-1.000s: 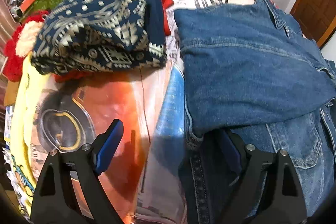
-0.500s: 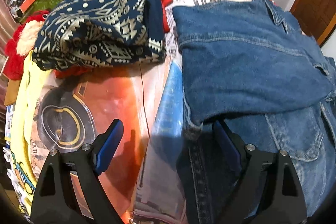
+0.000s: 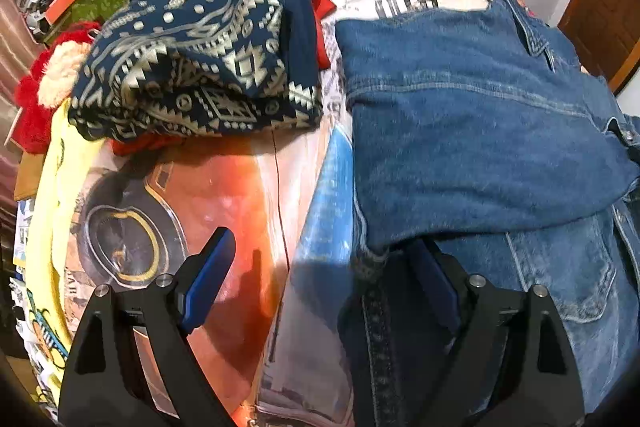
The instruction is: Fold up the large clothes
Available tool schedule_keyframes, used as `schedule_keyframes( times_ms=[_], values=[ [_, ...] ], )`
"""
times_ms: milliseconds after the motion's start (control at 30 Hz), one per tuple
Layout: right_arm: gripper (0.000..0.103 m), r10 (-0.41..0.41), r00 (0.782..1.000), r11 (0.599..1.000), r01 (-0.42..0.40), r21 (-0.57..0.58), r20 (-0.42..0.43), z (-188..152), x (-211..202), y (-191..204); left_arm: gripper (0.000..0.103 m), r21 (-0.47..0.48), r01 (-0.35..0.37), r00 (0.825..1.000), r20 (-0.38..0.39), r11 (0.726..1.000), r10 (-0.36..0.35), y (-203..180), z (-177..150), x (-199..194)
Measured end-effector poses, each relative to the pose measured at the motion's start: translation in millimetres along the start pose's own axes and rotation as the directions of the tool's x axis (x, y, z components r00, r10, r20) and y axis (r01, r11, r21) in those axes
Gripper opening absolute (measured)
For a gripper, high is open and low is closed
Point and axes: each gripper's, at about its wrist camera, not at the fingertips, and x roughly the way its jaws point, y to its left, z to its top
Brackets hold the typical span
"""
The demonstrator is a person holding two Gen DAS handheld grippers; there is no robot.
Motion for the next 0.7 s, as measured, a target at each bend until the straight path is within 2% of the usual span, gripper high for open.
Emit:
schedule_keyframes(
  times_ms=[133, 233, 300, 400, 433, 500, 567, 700],
  values=[
    [0.017, -0.017, 0.995, 1.0, 0.017, -0.005, 0.095, 6.7, -28.5, -11.3, 0.087, -0.016, 0.026, 0.999, 0.021, 1.0, -0.026, -1.0, 8.0, -8.0],
    [0.017, -0.055, 0.993, 0.998, 0.055, -0.003, 0.107, 3.1, -29.8, -16.5, 0.087, 0.001, 0.046, 0.999, 0.027, 0.999, -0.046, -9.5, 6.7, -10.8],
    [0.017, -0.079, 0.994, 0.997, 0.08, -0.004, 0.078, -1.6, -18.2, -19.4, 0.088, 0.036, 0.031, 0.999, 0.025, 0.999, -0.032, -17.6, 2.2, -9.7],
    [0.02, -0.077, 0.997, 0.997, 0.077, 0.016, -0.028, -12.0, 13.1, -24.4, 0.088, 0.069, 0.004, 1.0, 0.015, 0.998, -0.005, -24.2, -2.2, -5.2],
    [0.025, -0.073, 0.996, 0.997, 0.075, 0.024, -0.051, -16.5, 18.2, -26.1, 0.088, 0.059, 0.012, 1.0, 0.007, 0.998, -0.013, -22.2, -2.4, -4.3],
    [0.027, -0.089, 0.995, 0.996, 0.089, 0.015, -0.044, -19.8, 20.2, -23.4, 0.088, 0.037, 0.038, 0.999, -0.007, 0.999, -0.038, -16.3, -2.3, -5.3],
    [0.035, -0.12, 0.992, 0.993, 0.12, -0.016, -0.045, -17.8, 15.8, -17.7, 0.088, 0.025, 0.059, 0.998, -0.018, 0.998, -0.059, -11.3, -4.0, -7.8],
    [0.039, -0.097, 0.992, 0.995, 0.096, -0.016, -0.08, -14.6, 6.9, -19.5, 0.088, 0.052, 0.066, 0.998, -0.007, 0.996, -0.065, -10.6, -9.4, -23.7]
  ],
)
